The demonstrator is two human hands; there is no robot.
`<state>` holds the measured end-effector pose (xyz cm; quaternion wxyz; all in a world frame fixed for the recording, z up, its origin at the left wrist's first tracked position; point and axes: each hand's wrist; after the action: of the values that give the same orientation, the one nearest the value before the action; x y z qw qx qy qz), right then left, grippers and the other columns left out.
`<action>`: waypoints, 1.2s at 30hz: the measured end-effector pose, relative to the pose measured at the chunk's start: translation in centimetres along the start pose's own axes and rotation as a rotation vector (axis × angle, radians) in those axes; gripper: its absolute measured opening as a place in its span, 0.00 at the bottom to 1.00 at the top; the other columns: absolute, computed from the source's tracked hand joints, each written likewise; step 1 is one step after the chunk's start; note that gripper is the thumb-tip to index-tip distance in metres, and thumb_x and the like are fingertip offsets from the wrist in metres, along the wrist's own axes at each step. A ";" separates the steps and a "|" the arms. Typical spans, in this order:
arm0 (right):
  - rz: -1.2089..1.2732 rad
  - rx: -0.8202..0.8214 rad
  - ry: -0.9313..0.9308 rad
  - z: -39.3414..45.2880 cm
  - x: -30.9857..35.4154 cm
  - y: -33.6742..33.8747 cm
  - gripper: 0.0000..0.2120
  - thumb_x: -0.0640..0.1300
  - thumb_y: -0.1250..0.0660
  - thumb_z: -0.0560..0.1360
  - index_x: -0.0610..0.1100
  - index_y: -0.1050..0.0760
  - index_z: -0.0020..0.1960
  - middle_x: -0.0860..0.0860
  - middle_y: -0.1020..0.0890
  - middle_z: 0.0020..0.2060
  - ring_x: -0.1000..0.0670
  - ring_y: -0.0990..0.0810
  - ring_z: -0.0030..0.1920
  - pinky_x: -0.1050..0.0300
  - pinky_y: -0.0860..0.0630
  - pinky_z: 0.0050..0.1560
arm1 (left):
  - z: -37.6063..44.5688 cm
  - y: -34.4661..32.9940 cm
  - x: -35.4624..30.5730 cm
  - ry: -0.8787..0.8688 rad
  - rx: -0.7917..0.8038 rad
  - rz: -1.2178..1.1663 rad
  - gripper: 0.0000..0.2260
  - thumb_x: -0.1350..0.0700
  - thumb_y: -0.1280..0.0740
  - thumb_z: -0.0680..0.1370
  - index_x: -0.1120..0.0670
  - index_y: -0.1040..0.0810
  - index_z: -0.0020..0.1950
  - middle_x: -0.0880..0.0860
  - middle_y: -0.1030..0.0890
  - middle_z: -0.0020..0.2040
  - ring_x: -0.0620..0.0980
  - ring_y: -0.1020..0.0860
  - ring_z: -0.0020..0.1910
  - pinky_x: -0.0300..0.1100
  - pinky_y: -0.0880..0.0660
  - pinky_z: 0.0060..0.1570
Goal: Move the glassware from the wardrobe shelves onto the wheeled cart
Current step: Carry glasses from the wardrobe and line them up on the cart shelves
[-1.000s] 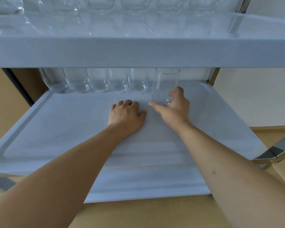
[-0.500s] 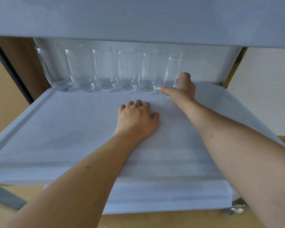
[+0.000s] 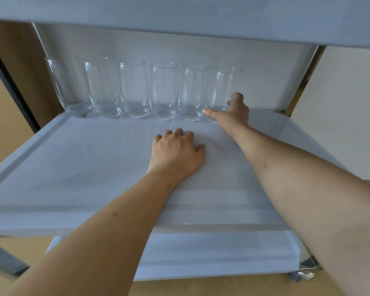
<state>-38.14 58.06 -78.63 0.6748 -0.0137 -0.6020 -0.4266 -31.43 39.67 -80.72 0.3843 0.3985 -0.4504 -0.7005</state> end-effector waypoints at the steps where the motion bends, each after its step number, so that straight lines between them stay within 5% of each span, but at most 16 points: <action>1: -0.014 0.007 -0.003 0.0 0.2 0.1 0.49 0.60 0.19 0.64 0.43 0.39 0.75 0.46 0.27 0.68 0.44 0.25 0.66 0.55 0.27 0.61 | 0.0 0.0 0.0 0.000 0.004 -0.001 0.18 0.41 0.43 0.80 0.52 0.22 0.55 0.52 0.22 0.55 0.57 0.26 0.59 0.50 0.33 0.62; 4: -0.065 0.040 -0.021 -0.5 1.0 0.7 0.51 0.62 0.20 0.66 0.42 0.42 0.76 0.44 0.28 0.71 0.43 0.27 0.69 0.54 0.28 0.63 | 0.1 0.2 -0.1 0.004 0.013 -0.003 0.19 0.41 0.44 0.80 0.52 0.22 0.57 0.52 0.22 0.56 0.56 0.26 0.60 0.51 0.33 0.62; 9: -0.148 0.037 -0.063 -3.2 0.7 2.2 0.41 0.60 0.20 0.65 0.41 0.36 0.65 0.46 0.23 0.61 0.41 0.24 0.65 0.52 0.26 0.57 | 0.3 0.2 -0.1 -0.005 0.023 0.004 0.19 0.41 0.44 0.79 0.52 0.22 0.57 0.53 0.22 0.56 0.57 0.26 0.59 0.52 0.34 0.60; 19: -0.412 0.179 0.080 -10.4 0.6 5.9 0.42 0.61 0.27 0.72 0.44 0.39 0.78 0.43 0.29 0.73 0.41 0.32 0.73 0.51 0.33 0.68 | -0.7 1.9 -0.7 0.028 0.106 0.006 0.22 0.39 0.43 0.81 0.53 0.24 0.65 0.56 0.25 0.66 0.58 0.30 0.68 0.53 0.34 0.65; 23: -0.454 0.289 0.007 -13.2 1.0 8.1 0.40 0.62 0.30 0.74 0.46 0.40 0.79 0.46 0.31 0.75 0.42 0.34 0.75 0.51 0.35 0.71 | -2.8 4.1 -1.3 0.027 0.132 -0.120 0.25 0.39 0.38 0.80 0.51 0.28 0.72 0.56 0.30 0.74 0.58 0.37 0.75 0.55 0.37 0.70; 36: -0.494 0.549 -0.164 -25.8 7.8 21.1 0.38 0.60 0.32 0.77 0.49 0.42 0.81 0.46 0.40 0.80 0.43 0.43 0.79 0.46 0.39 0.75 | -15.2 17.0 -7.1 0.073 0.467 -0.093 0.27 0.39 0.40 0.82 0.51 0.34 0.77 0.57 0.35 0.78 0.58 0.41 0.78 0.56 0.38 0.72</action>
<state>-5.66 53.39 -68.79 0.4796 0.2789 -0.7312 -0.3968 -11.93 36.00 -67.48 0.2650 0.5219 -0.5671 -0.5794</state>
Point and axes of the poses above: each hand's wrist, its own z-axis towards the middle knuckle, its own y-axis out of the back of the hand, x = y × z
